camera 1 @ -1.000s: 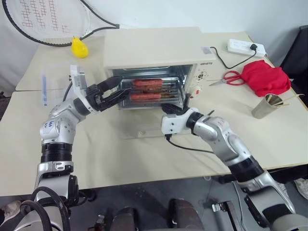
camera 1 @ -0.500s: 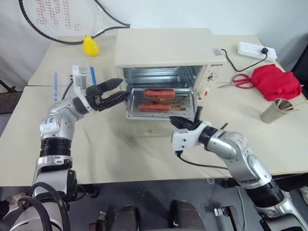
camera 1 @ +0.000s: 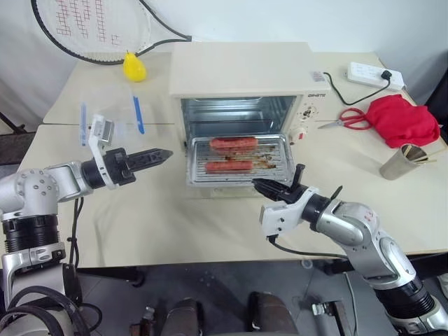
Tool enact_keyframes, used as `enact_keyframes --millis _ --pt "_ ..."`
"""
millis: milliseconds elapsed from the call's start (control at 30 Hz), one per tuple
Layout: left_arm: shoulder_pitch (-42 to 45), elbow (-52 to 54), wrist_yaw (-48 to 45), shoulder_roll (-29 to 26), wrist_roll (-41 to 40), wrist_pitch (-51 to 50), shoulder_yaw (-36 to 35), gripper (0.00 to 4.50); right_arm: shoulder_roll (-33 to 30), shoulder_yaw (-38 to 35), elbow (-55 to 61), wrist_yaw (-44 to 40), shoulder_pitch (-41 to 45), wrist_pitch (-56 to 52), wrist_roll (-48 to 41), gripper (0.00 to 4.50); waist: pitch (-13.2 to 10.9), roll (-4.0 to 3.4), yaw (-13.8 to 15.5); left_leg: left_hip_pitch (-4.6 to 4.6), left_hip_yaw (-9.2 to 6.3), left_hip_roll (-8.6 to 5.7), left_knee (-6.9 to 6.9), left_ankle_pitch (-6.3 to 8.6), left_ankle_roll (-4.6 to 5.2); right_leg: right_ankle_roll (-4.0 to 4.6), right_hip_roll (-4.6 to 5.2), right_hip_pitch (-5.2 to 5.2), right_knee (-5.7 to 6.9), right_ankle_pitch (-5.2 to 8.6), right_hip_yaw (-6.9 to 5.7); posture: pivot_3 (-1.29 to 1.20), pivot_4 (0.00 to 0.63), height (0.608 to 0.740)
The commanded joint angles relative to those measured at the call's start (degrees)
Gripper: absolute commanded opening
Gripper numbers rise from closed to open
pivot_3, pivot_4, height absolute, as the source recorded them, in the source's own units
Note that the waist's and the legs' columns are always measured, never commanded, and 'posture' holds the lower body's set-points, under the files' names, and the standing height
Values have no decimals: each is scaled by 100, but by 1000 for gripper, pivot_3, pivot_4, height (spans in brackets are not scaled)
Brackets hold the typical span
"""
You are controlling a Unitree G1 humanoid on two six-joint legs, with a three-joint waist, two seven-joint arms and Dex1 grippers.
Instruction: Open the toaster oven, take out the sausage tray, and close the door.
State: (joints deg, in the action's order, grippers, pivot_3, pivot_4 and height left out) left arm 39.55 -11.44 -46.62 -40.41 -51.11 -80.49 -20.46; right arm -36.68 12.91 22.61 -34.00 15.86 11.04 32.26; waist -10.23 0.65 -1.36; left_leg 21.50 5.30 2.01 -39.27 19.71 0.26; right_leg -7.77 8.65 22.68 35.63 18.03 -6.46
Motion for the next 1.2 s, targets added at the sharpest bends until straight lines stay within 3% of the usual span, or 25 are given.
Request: enact_keyframes --millis 33,167,333,467,867,1033,1067,1200 --pt "288 123 733 229 -103 -898 -394 4500 -49 -197 127 192 80 335 -183 15 0 1 3 0 0 0 -1 0 0 0 0 -1 0 0 0 0 150 740" --pt "411 76 1394 635 -110 -1199 -809 4500 -48 -215 56 211 160 518 -267 15 0 1 -11 -3 1 0 -1 0 0 0 -1 -1 0 0 1 0 150 740" --pt "399 -234 2049 903 -771 -1201 -987 4500 -55 -194 17 151 236 699 -416 15 0 1 -15 -7 0 1 2 0 0 0 -1 -1 1 0 3 0 150 740" --pt "370 -386 2671 1092 -1220 -1201 -1130 3723 -72 -168 19 84 256 816 -556 0 1 1 -6 -10 3 0 2 0 0 0 0 -1 1 0 11 0 150 740" --pt "-36 -844 4910 1538 -3632 -1186 -1441 49 -126 -164 23 -194 184 877 -996 0 2 3 -12 -20 3 -1 2 0 0 0 2 -8 2 0 18 0 150 740" --pt "-598 -596 6416 1549 -5618 -161 -875 17 -36 -271 139 -539 77 350 -1654 0 3 5 -7 -30 -1 0 5 0 0 0 3 -14 3 0 28 0 150 740" --pt "-710 -494 6681 1563 -5941 88 -766 0 -48 -285 144 -564 87 330 -1672 522 3 5 -8 -31 -2 -1 4 0 -1 0 4 -15 4 0 30 0 150 740" --pt "-1137 -280 6975 1738 -6189 485 -1043 0 -173 -516 55 -513 -12 439 -1857 1619 3 6 2 -32 -1 -5 2 0 0 1 7 -17 4 0 34 0 150 740"
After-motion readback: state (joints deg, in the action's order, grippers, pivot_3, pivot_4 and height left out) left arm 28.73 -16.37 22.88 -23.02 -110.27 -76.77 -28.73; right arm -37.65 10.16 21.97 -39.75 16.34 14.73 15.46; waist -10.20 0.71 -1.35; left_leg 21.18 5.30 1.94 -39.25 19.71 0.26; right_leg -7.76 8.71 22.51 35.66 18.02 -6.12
